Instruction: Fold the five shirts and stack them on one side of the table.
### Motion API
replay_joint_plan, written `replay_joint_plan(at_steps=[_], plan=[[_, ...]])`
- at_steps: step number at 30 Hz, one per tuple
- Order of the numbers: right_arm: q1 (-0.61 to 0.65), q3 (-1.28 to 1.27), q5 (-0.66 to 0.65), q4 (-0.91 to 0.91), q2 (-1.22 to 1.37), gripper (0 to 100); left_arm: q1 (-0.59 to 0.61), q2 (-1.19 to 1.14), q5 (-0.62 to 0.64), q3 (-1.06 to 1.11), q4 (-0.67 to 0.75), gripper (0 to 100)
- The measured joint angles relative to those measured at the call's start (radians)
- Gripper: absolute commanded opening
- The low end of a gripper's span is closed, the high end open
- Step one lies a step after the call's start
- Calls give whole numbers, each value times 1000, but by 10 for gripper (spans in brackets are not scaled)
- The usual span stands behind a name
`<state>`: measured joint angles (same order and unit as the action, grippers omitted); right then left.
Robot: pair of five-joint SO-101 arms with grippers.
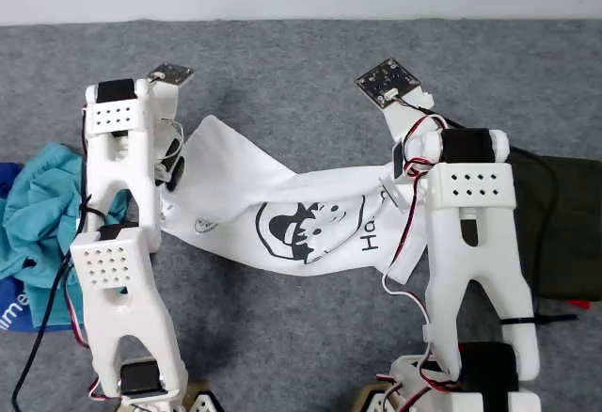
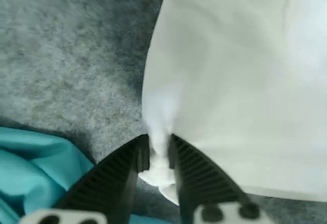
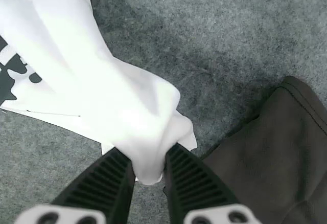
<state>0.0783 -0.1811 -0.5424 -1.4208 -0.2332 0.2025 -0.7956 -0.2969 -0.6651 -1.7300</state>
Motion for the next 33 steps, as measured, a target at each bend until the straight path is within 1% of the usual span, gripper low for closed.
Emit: replay_joint_plan(at_steps=[3,11,17,22,27,33], plan=[[0,0,0,0,0,9,0,0,0,0,0,16],[0,0,0,0,0,9,-9,35,-6,0,0,14],[0,2,0,0,-6,9,-9,212,-9,0,0,14],[0,38,0,0,-25,9,-9,310,-12,0,0,14],[0,124,0,0,-57,9,-9,417,-12,0,-2,14],[0,241,0,-2,-112,9,-9,666,54,0,-5,14]])
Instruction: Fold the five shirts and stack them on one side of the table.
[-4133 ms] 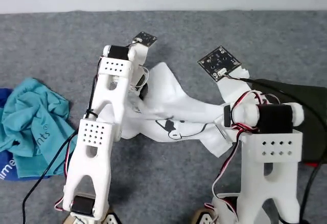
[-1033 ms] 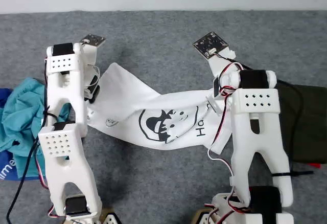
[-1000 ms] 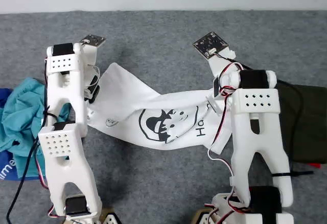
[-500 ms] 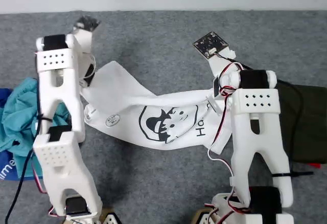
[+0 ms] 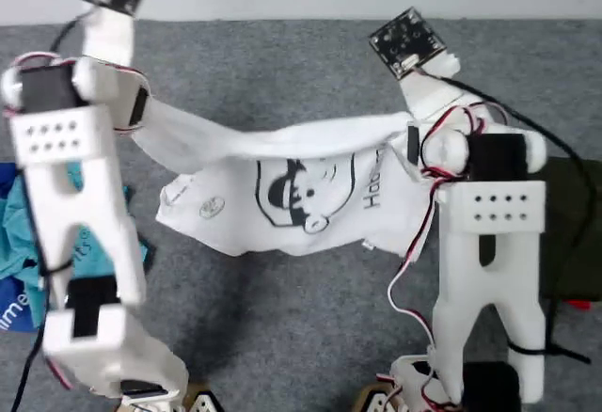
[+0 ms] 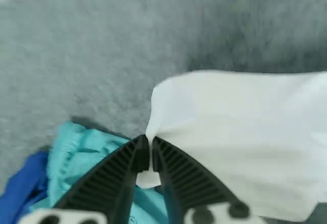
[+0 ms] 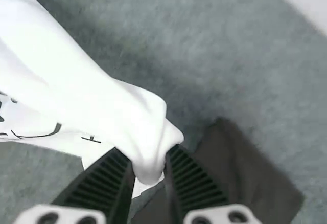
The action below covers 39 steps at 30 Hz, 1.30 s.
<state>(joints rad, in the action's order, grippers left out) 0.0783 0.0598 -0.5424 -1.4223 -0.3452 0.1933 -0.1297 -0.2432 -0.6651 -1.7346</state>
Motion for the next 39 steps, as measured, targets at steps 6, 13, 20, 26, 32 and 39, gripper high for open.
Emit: replay_joint_plan(at_steps=[6,13,20,26,32,39], plan=[[0,11,0,0,-12,9,0,229,83,0,20,14],[54,-141,0,0,63,9,0,293,98,0,0,14],[64,-186,0,-92,204,212,0,295,98,100,0,14],[63,-117,0,-276,218,203,0,295,98,247,0,14],[78,-114,2,-310,218,204,0,295,98,377,55,14],[302,-278,15,-325,218,204,0,295,98,473,138,14]])
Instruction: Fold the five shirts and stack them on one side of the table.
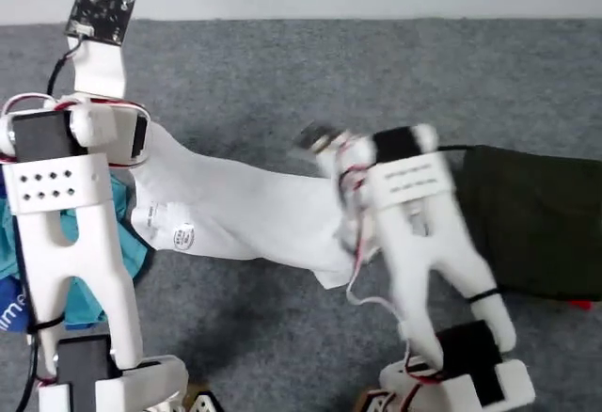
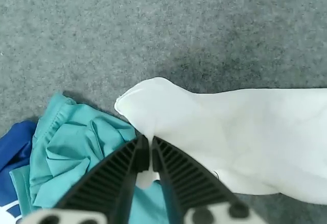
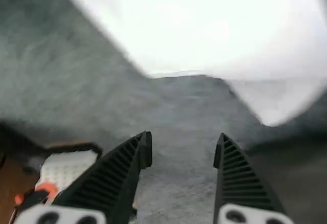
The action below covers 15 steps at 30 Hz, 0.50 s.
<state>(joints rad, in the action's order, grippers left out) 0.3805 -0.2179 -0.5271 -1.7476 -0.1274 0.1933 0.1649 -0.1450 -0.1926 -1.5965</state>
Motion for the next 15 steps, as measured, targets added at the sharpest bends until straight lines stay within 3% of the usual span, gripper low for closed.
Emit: replay_joint_plan(at_steps=[7,11,15], plan=[[250,-130,84,106,2,202,0,0,0,31,26,15],[250,-167,87,288,3,202,0,0,0,31,26,15],[172,-190,87,505,71,202,0,0,0,31,26,15]])
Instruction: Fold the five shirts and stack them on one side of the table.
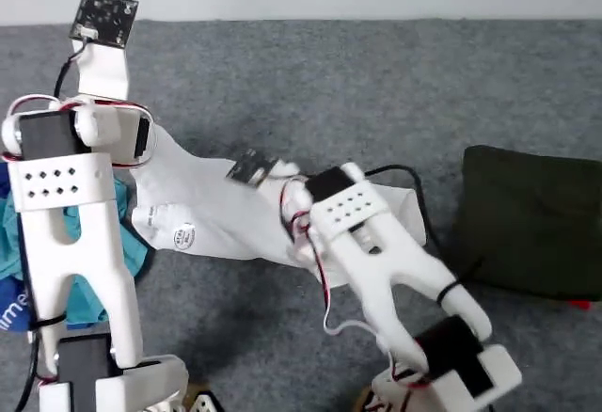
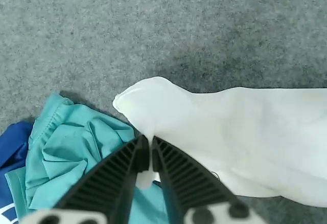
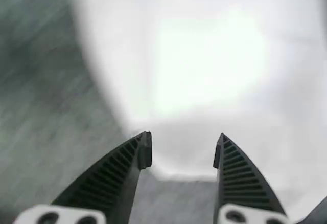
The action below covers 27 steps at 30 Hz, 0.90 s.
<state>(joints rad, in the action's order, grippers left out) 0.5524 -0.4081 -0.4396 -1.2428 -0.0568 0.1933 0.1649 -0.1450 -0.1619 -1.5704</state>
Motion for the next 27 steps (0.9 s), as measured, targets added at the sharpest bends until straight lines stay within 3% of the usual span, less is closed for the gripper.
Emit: replay_joint_plan(at_steps=[6,11,19,27], plan=[[-118,2,0,313,233,176,0,0,0,0,0,15],[-161,146,2,341,381,110,0,0,0,0,0,15],[-189,479,0,83,470,111,0,0,0,0,0,15],[-189,643,3,-269,470,112,0,0,0,0,0,15]])
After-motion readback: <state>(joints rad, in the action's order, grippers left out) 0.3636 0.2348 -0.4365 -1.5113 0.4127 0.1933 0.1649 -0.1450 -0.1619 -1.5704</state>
